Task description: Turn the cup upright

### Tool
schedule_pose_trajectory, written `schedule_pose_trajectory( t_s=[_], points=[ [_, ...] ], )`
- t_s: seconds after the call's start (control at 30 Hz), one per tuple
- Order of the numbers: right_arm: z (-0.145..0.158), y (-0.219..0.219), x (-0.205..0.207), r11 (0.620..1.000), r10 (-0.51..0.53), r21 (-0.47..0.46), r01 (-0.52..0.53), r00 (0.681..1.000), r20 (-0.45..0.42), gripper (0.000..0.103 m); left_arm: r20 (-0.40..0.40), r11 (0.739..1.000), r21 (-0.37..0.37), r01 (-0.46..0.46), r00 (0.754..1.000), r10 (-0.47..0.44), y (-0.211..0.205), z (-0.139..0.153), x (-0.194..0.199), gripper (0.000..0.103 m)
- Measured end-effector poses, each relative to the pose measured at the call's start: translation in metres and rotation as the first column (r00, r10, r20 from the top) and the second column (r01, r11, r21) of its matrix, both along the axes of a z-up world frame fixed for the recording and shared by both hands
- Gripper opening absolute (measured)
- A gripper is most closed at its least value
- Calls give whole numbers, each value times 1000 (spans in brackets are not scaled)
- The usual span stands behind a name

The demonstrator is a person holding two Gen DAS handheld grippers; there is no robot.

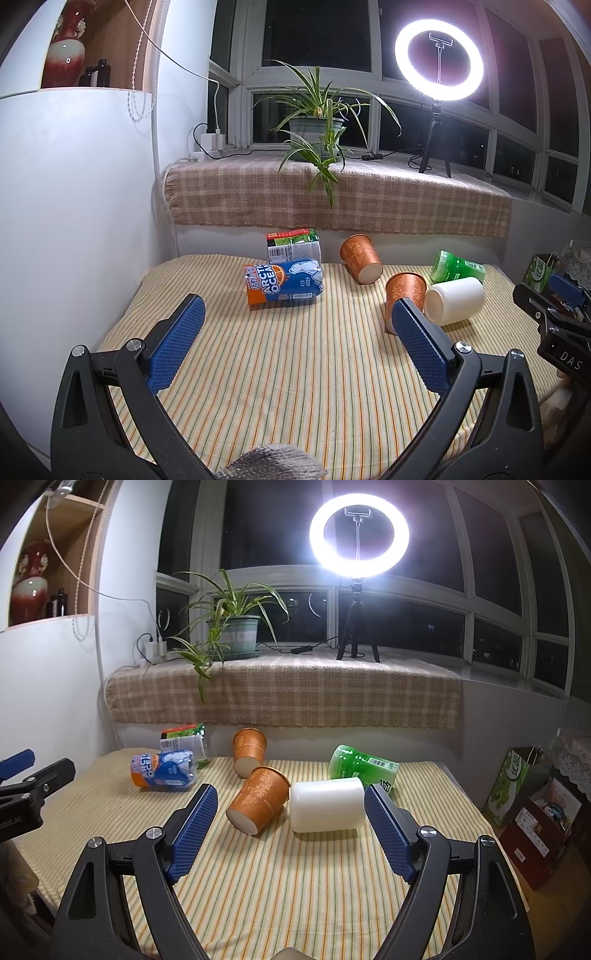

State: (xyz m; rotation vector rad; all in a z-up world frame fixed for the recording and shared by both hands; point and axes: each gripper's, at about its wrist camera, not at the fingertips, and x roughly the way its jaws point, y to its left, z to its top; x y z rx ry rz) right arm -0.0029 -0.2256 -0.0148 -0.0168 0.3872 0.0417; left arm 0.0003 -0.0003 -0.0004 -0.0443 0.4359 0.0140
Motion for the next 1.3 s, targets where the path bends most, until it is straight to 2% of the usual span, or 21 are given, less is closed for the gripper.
schedule_pose_trajectory(
  t_s=[1.3],
  points=[
    [-2,1,0,1000,12,12,-12,1000,-14,82,1,1000,4,-1,1000,1,0,0,0,103]
  ],
)
